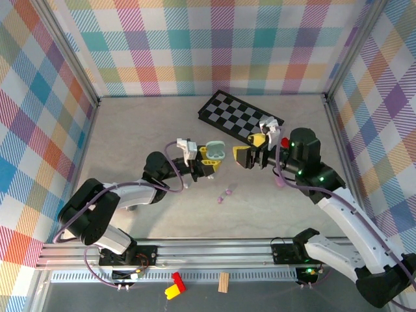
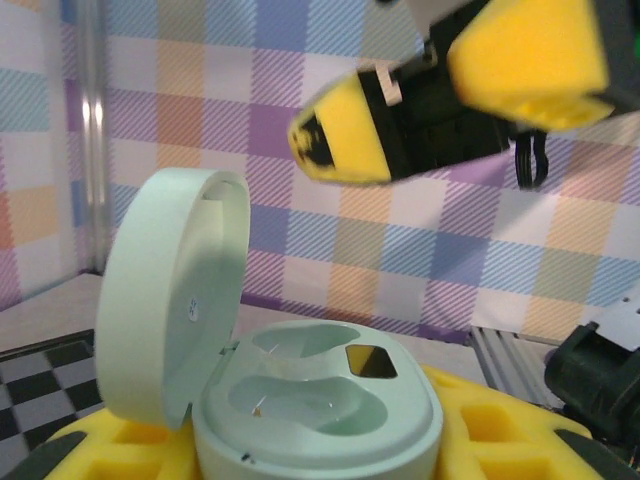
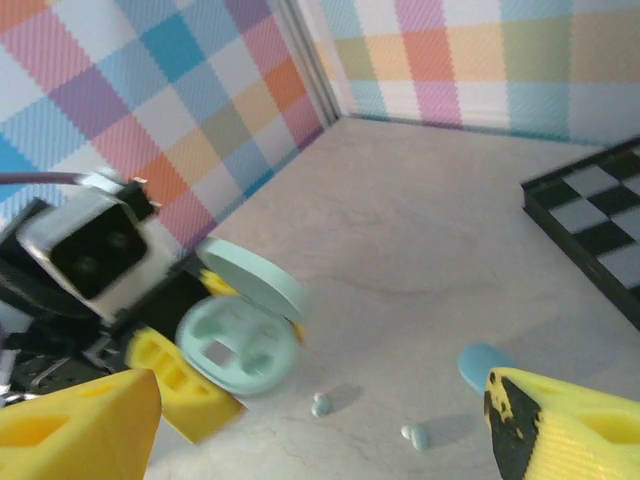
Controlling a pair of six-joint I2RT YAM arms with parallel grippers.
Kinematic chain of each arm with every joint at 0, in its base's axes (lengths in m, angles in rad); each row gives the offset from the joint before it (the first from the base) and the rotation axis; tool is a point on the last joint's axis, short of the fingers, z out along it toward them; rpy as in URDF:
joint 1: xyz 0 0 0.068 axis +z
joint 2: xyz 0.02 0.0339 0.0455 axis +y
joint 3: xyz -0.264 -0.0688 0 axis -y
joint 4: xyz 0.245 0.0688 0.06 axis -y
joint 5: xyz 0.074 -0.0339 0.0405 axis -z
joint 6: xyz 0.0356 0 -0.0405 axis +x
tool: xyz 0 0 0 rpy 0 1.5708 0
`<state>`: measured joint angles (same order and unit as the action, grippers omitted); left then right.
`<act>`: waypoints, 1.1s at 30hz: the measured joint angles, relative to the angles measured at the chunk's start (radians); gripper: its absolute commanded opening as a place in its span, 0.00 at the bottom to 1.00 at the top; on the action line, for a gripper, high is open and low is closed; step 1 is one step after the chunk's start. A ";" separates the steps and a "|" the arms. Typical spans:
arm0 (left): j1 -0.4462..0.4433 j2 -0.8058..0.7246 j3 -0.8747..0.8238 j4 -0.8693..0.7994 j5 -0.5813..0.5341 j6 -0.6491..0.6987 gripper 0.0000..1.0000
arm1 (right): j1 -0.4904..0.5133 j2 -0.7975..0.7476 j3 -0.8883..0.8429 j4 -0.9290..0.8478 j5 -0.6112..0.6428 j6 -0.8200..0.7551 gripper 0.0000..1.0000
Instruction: Insert wireless bluetooth earbuds into charging case
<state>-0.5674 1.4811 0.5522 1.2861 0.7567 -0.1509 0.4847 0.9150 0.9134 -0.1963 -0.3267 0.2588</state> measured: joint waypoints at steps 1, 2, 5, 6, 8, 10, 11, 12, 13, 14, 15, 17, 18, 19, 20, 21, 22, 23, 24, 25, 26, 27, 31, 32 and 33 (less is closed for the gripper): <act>0.012 -0.011 -0.009 0.000 -0.003 -0.003 0.26 | -0.013 0.006 -0.031 0.021 0.000 0.032 0.82; 0.025 -0.024 -0.019 0.000 -0.008 -0.006 0.26 | -0.024 0.019 -0.055 0.033 0.001 0.062 0.82; 0.063 -0.070 -0.052 0.000 -0.012 -0.014 0.26 | -0.042 0.082 -0.114 0.060 0.021 0.157 0.79; 0.076 -0.086 -0.062 0.000 -0.015 -0.018 0.26 | -0.046 0.111 -0.127 0.070 0.027 0.191 0.78; 0.097 -0.113 -0.075 0.000 -0.017 -0.023 0.26 | -0.045 0.177 -0.145 0.092 0.029 0.254 0.77; 0.113 -0.137 -0.084 0.000 -0.017 -0.037 0.26 | -0.037 0.256 -0.153 0.108 0.027 0.317 0.76; 0.117 -0.148 -0.086 0.000 -0.017 -0.042 0.26 | -0.027 0.297 -0.155 0.115 0.025 0.346 0.76; 0.119 -0.157 -0.088 0.000 -0.017 -0.047 0.26 | -0.012 0.341 -0.161 0.129 0.023 0.376 0.76; 0.120 -0.164 -0.089 0.000 -0.017 -0.050 0.26 | 0.004 0.372 -0.164 0.137 0.019 0.397 0.76; 0.119 -0.171 -0.090 0.000 -0.016 -0.055 0.26 | 0.025 0.409 -0.167 0.145 0.018 0.421 0.76; 0.119 -0.178 -0.091 0.000 -0.015 -0.060 0.26 | 0.048 0.444 -0.167 0.154 0.015 0.444 0.76; 0.120 -0.189 -0.092 0.000 -0.018 -0.069 0.26 | 0.091 0.505 -0.167 0.179 0.014 0.482 0.76; 0.119 -0.195 -0.092 0.000 -0.019 -0.074 0.26 | 0.113 0.534 -0.166 0.190 0.014 0.496 0.76; 0.119 -0.198 -0.092 0.000 -0.021 -0.079 0.26 | 0.132 0.563 -0.163 0.198 0.014 0.512 0.76; 0.120 -0.203 -0.092 0.000 -0.025 -0.086 0.26 | 0.152 0.595 -0.153 0.202 0.014 0.524 0.76; 0.120 -0.206 -0.092 0.000 -0.026 -0.093 0.26 | 0.170 0.629 -0.139 0.206 0.014 0.535 0.76; 0.120 -0.209 -0.092 -0.001 -0.029 -0.097 0.26 | 0.185 0.659 -0.124 0.210 0.013 0.543 0.76; 0.120 -0.214 -0.092 -0.002 -0.032 -0.100 0.27 | 0.199 0.691 -0.106 0.218 0.011 0.551 0.76; 0.120 -0.221 -0.092 -0.008 -0.036 -0.100 0.32 | 0.210 0.721 -0.089 0.226 0.010 0.560 0.76; 0.120 -0.229 -0.092 -0.015 -0.037 -0.100 0.33 | 0.217 0.740 -0.077 0.233 0.010 0.566 0.76; 0.119 -0.239 -0.092 -0.028 -0.041 -0.098 0.30 | 0.226 0.761 -0.065 0.242 0.007 0.574 0.76; 0.120 -0.253 -0.093 -0.043 -0.044 -0.093 0.21 | 0.231 0.777 -0.057 0.253 0.003 0.581 0.76; 0.120 -0.318 -0.106 -0.110 -0.052 -0.058 0.09 | 0.233 0.817 -0.036 0.270 0.004 0.598 0.76; 0.120 -0.331 -0.106 -0.127 -0.052 -0.048 0.08 | 0.233 0.825 -0.032 0.272 0.004 0.599 0.76; 0.120 -0.343 -0.106 -0.144 -0.054 -0.038 0.08 | 0.233 0.835 -0.025 0.271 0.004 0.602 0.76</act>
<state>-0.4477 1.1381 0.4465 1.1419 0.7029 -0.1890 0.7174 1.7500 0.8886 0.0750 -0.3225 0.8604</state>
